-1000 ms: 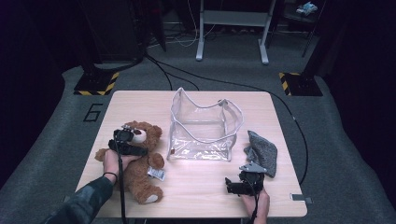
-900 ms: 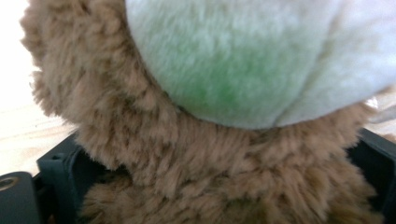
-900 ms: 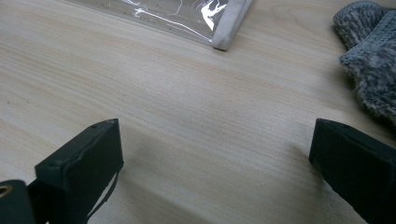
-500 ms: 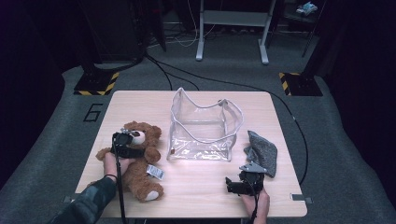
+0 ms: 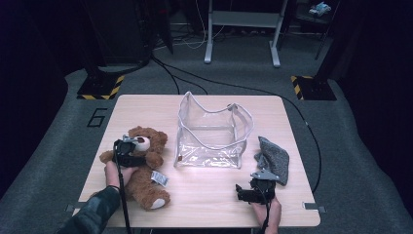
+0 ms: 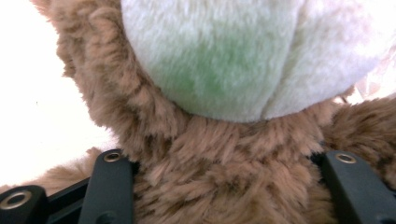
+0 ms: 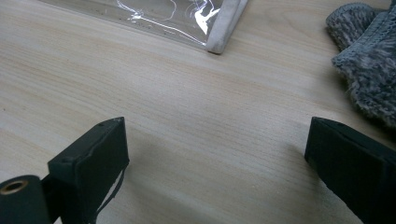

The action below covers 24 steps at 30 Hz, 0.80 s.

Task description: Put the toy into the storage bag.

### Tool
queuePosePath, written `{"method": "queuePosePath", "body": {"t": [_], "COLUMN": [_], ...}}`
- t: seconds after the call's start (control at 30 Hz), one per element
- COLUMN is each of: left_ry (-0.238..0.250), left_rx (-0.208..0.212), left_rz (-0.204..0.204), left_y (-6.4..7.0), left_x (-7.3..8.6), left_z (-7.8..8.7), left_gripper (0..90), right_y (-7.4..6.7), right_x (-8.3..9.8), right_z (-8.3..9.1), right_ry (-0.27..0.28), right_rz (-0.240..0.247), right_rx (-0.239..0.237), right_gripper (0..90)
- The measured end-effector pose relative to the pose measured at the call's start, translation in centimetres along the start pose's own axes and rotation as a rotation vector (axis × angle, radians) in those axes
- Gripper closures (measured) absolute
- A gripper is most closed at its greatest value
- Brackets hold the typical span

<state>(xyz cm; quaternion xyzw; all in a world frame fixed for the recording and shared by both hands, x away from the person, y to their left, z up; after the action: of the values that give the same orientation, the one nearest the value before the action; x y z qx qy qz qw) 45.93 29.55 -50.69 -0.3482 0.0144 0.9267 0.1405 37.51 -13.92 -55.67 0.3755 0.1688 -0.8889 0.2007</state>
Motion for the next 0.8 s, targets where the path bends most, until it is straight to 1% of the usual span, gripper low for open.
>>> {"method": "queuePosePath", "body": {"t": [0.07, 0.1, 0.13, 0.17, 0.23, 0.27, 0.3, 0.37, 0.4, 0.43, 0.47, 0.5, 0.53, 0.57, 0.6, 0.63, 0.7, 0.77, 0.8], "left_ry": [0.014, 0.022, 0.025, 0.032, 0.058, 0.060, 0.076, 0.090, 0.106, 0.105, 0.109, 0.112, 0.125, 0.132, 0.133, 0.143, 0.154, 0.173, 0.181], "left_rx": [0.005, 0.011, 0.017, 0.018, 0.021, 0.020, 0.020, 0.020, 0.018, 0.020, 0.023, 0.023, 0.023, 0.021, 0.020, 0.024, 0.027, 0.024, 0.029], "left_rz": [-0.003, 0.007, 0.006, 0.009, 0.030, 0.024, 0.031, 0.033, 0.045, 0.036, 0.040, 0.034, 0.038, 0.035, 0.035, 0.037, 0.040, 0.044, 0.043], "left_y": [-0.2, -0.3, -0.5, -0.6, -1.0, -1.1, -1.2, -1.4, -1.4, -1.5, -1.5, -1.5, -1.5, -1.6, -1.6, -1.7, -1.9, -2.0, -2.0], "left_x": [0.0, 0.0, 0.0, -0.1, -0.2, -0.4, -0.5, -0.8, -1.0, -1.1, -1.3, -1.4, -1.6, -1.7, -1.8, -1.9, -2.2, -2.5, -2.7], "left_z": [0.4, 0.6, 0.8, 1.0, 1.6, 1.9, 2.1, 2.6, 2.7, 2.9, 3.1, 3.2, 3.3, 3.5, 3.6, 3.8, 4.2, 4.6, 4.8], "left_gripper": [45.7, 45.8, 46.1, 46.3, 46.7, 46.9, 47.0, 47.2, 47.2, 47.4, 47.6, 47.7, 48.0, 48.3, 48.4, 48.6, 48.8, 48.8, 48.8], "right_y": [0.0, 0.0, 0.0, 0.0, 0.0, 0.0, 0.0, 0.0, 0.1, -0.1, -0.1, 0.0, 0.1, 0.0, -0.1, 0.0, -0.1, 0.0, 0.0], "right_x": [0.0, 0.0, 0.0, 0.0, 0.0, 0.0, 0.0, 0.0, 0.0, 0.0, 0.0, 0.0, 0.0, 0.0, 0.0, 0.0, 0.0, 0.0, 0.0], "right_z": [0.0, 0.0, 0.0, 0.0, 0.0, 0.0, 0.0, 0.0, 0.0, 0.0, 0.0, 0.0, 0.0, 0.0, 0.0, 0.0, 0.0, 0.0, 0.0], "right_ry": [-0.001, -0.001, 0.001, -0.001, -0.001, 0.000, 0.000, -0.001, -0.001, -0.002, -0.003, 0.000, 0.000, 0.001, 0.001, 0.001, 0.002, 0.000, 0.000], "right_rz": [0.005, 0.005, 0.005, 0.006, 0.005, 0.006, 0.006, 0.007, 0.020, 0.000, -0.003, 0.015, 0.020, 0.006, 0.004, 0.010, 0.004, 0.011, 0.011], "right_rx": [0.000, -0.003, -0.002, -0.003, -0.004, -0.004, -0.004, -0.001, 0.002, 0.002, 0.004, 0.004, 0.005, 0.008, 0.005, 0.004, 0.006, 0.011, 0.011], "right_gripper": [5.3, 5.3, 5.3, 5.3, 5.3, 5.3, 5.4, 5.7, 5.7, 6.0, 6.0, 6.1, 6.1, 6.0, 6.1, 6.1, 6.2, 6.1, 6.1]}}
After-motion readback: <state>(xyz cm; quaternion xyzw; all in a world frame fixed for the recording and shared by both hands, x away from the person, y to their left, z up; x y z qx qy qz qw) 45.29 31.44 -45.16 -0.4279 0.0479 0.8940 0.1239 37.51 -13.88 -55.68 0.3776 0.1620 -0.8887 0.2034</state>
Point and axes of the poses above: each handheld gripper's, and its own axes: z roughly backward along the jaws, x roughly out of its underside, y roughly to its right, the point moved 4 cm from there along -z, roughly forward along the jaws, and after that the axes turned 9 degrees about -x, right-handed, at the moved point
